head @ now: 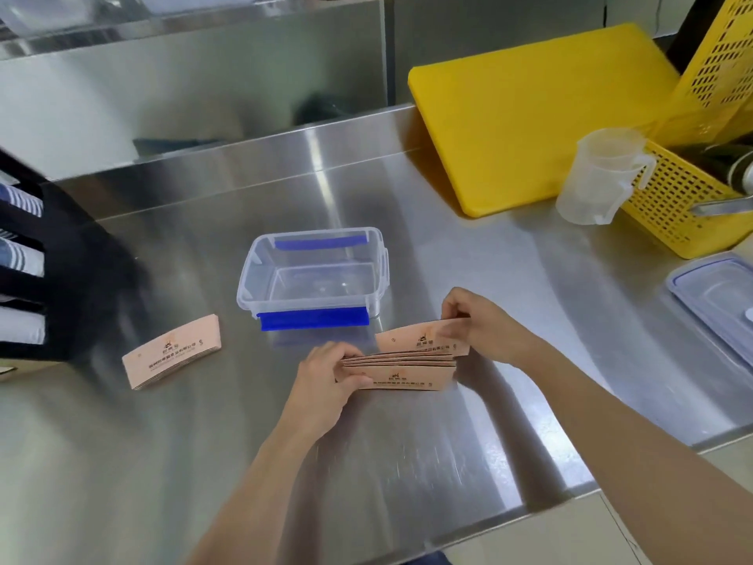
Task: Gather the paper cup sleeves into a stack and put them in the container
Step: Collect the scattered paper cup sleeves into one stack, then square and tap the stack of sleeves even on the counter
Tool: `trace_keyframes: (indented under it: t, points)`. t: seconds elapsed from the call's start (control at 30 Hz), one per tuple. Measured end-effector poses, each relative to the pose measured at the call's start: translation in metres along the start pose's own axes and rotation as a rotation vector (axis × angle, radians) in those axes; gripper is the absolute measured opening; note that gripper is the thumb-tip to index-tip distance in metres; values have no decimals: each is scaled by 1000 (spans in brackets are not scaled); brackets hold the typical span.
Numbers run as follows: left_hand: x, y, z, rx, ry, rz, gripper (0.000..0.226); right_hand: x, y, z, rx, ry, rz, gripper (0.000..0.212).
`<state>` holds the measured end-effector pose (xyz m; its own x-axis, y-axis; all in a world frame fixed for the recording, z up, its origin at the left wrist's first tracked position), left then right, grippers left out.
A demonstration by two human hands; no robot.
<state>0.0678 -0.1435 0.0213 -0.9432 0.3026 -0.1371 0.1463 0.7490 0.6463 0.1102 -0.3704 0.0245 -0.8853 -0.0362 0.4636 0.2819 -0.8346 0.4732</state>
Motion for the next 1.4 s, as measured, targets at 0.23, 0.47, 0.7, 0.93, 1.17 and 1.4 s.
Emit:
trace_keyframes:
  t: [0.23,0.47,0.7,0.93,1.17,1.4]
  points:
    - [8,4,14,91,90,-184,30,10,-42,25,-18,142,95,32]
    - [18,0,23,401,251,-355,56,19,-63,22,-108,145,235,18]
    - [17,-13,22,744,222,-432,26,18,-74,10,-259,28,-73,43]
    - [11,-23,13,674,442,-740,33,28,-97,11,-779,-60,-69,9]
    - [4,-15,11,585,392,-771,25,25,-102,17,-745,-29,-130,8]
    - [16,0,25,621,458,-774,29,25,-118,23,-625,38,52,19]
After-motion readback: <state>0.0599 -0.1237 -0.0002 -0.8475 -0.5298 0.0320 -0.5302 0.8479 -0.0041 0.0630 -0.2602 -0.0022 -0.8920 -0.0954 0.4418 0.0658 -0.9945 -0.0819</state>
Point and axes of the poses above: each hand's wrist, its own x-axis away from the middle knuckle, its own y-axis out of the back of the hand, z = x × y, the point moved 3 cm from there along -x, towards the middle knuckle, and after that the axes turned 15 degrees about -y, right-handed, at the moved point
